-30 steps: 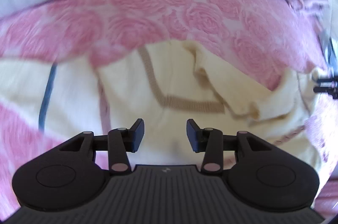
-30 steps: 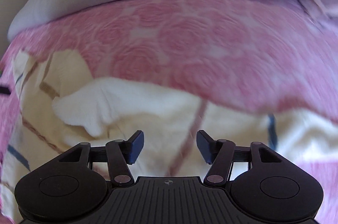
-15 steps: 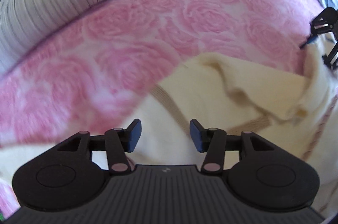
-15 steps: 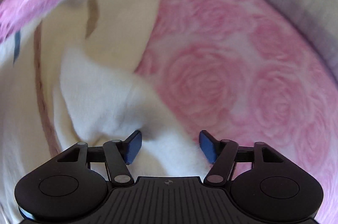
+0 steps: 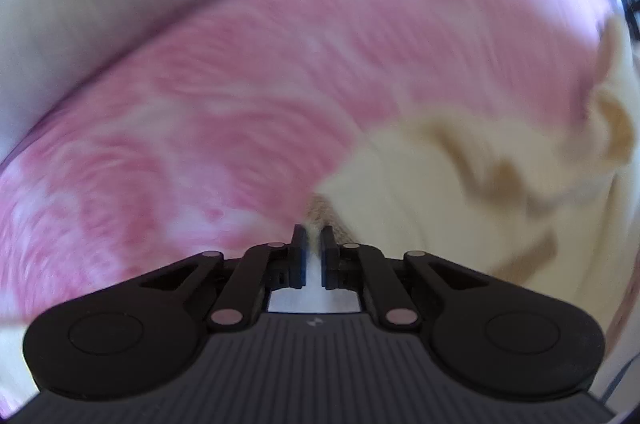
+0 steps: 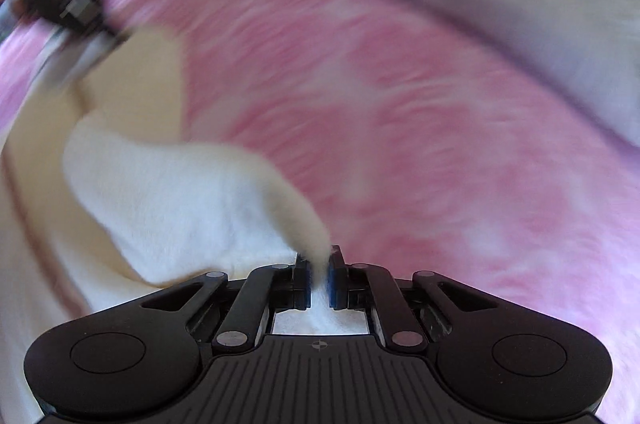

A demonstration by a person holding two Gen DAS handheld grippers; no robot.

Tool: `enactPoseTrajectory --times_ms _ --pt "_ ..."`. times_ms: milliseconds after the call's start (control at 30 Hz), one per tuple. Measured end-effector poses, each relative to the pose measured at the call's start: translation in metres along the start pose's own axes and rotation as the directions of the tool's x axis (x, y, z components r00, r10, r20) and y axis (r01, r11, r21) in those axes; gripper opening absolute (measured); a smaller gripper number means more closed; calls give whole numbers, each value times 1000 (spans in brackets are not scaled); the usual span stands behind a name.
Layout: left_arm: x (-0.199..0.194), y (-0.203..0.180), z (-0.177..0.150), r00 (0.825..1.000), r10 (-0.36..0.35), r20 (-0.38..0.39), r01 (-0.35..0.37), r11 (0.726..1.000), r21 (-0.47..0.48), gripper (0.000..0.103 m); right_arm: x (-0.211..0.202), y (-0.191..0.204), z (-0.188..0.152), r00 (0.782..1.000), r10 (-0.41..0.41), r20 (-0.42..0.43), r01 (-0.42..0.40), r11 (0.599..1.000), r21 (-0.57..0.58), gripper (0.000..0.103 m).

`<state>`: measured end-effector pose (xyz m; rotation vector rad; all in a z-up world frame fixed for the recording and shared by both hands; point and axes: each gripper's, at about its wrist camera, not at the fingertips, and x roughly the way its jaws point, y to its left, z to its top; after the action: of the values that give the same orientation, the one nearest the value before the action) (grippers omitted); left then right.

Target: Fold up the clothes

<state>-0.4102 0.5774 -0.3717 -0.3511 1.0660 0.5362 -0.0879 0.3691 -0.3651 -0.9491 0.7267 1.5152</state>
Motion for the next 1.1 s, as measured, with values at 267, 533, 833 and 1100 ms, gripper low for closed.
enactPoseTrajectory --times_ms 267,533,833,1100 --pt "-33 52 24 936 327 127 -251 876 -411 2 8 -71 22 980 -199 -10 188 908 375 10" --pt "-53 1 -53 992 129 2 -120 928 -352 29 -10 -65 -18 973 -230 -12 194 790 582 56" --pt "-120 -70 -211 983 -108 -149 1 812 -583 37 -106 44 -195 988 143 -60 -35 579 815 61" --pt "-123 -121 -295 963 -172 -208 -23 715 -699 43 -127 132 -292 968 240 -72 -13 334 943 64"
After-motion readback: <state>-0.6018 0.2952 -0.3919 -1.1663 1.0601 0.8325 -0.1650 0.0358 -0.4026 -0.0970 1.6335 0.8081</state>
